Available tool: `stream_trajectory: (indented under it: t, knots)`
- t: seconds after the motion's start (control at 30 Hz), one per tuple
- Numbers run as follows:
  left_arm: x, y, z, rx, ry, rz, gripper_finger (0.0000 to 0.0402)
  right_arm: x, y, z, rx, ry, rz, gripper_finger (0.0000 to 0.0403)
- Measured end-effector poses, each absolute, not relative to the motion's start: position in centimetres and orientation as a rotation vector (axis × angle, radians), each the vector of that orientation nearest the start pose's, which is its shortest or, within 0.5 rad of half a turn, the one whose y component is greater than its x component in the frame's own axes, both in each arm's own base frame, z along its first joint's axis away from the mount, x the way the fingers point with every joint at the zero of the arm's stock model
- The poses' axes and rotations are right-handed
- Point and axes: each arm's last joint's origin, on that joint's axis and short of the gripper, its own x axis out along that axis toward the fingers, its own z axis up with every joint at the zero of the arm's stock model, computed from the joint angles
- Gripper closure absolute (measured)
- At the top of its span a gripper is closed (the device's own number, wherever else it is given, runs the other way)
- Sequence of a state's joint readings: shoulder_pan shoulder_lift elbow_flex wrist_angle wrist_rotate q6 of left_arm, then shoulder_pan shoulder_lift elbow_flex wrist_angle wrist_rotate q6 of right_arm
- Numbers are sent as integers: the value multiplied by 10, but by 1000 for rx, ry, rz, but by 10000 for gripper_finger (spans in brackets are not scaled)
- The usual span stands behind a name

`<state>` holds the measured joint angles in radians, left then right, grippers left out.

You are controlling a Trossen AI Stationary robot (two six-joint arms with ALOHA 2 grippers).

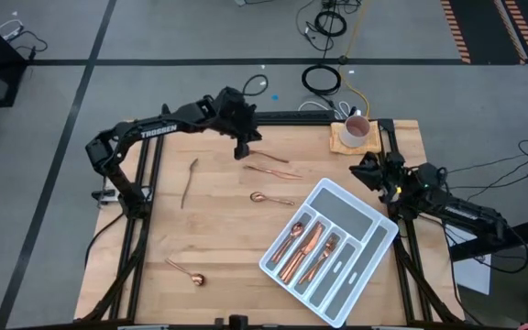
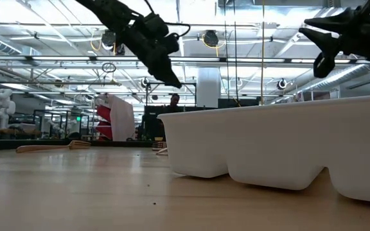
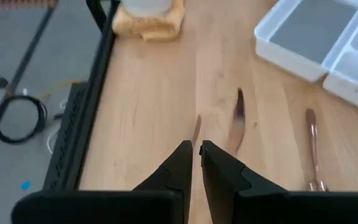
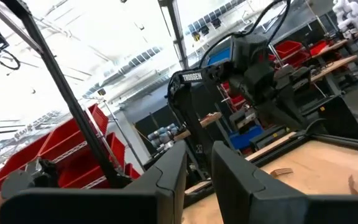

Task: Sort silverware
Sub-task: Put the gold table knife into the cutlery tray with the other gold table knives

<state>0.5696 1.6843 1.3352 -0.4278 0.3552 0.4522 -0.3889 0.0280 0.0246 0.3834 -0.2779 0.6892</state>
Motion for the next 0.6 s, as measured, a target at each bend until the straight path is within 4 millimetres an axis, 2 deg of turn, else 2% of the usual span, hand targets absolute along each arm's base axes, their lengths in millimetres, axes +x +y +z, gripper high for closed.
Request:
stream_trajectory:
  t: [0.2, 0.47, 0.6]
  knots:
    - [313, 188, 268, 73, 761, -3, 351, 87, -28, 205, 568, -386, -13, 337]
    - [310, 188, 264, 173, 813, -32, 292, 86, -29, 205, 578, -403, -53, 337]
    - [309, 190, 249, 166, 896, -59, 265, 86, -29, 205, 585, -406, -56, 337]
